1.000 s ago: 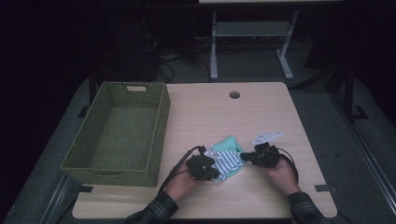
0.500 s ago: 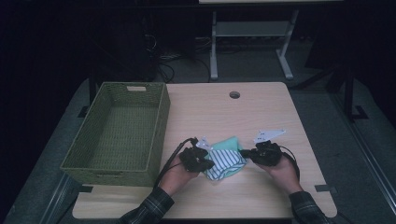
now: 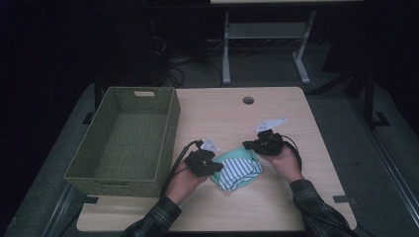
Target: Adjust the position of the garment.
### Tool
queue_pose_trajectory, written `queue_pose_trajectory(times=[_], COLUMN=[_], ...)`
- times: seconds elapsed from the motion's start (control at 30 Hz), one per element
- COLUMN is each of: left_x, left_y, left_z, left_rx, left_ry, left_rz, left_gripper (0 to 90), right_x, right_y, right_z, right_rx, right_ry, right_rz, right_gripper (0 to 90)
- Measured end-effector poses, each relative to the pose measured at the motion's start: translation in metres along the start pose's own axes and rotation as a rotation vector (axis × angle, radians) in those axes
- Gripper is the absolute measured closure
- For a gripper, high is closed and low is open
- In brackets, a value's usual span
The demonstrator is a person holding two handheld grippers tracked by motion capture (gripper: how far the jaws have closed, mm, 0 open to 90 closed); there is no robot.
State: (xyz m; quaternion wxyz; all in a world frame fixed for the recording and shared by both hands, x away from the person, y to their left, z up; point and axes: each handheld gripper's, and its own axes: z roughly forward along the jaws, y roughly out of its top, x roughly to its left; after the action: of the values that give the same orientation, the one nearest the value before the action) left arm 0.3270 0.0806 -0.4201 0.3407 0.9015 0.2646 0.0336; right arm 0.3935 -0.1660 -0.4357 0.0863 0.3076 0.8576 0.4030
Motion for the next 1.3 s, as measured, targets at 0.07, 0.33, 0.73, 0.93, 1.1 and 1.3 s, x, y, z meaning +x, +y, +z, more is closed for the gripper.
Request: queue_pose_trajectory(times=[0.07,0.33,0.73,0.93,1.1,1.3], left_x=[-0.002,-0.008,0.011,0.021,0.029,0.038], left_y=[0.001,-0.002,-0.001,0.007,0.017,0.026], left_z=[0.006,0.026,0.029,0.034,0.042,0.050], left_rx=[0.011,0.091,0.116,0.117,0.121,0.104], left_ry=[-0.012,-0.017,0.017,0.023,0.035,0.043], left_rz=[0.003,0.043,0.017,0.005,0.018,0.023], left_gripper=[89.7,89.7,89.7,89.7,89.7,89.7], right_x=[-0.003,-0.012,-0.012,-0.007,-0.001,0.008], right_y=[0.003,0.004,-0.021,-0.037,-0.049,-0.061], right_z=[0.006,0.029,0.010,-0.008,-0.019,-0.028], right_rx=[0.008,0.060,0.080,0.072,0.078,0.078], right_ry=[0.005,0.012,0.008,0.004,0.007,0.020], right_rz=[-0.003,0.000,0.031,0.033,0.037,0.040], right_gripper=[89.9,89.9,89.9,89.9,89.9,89.9])
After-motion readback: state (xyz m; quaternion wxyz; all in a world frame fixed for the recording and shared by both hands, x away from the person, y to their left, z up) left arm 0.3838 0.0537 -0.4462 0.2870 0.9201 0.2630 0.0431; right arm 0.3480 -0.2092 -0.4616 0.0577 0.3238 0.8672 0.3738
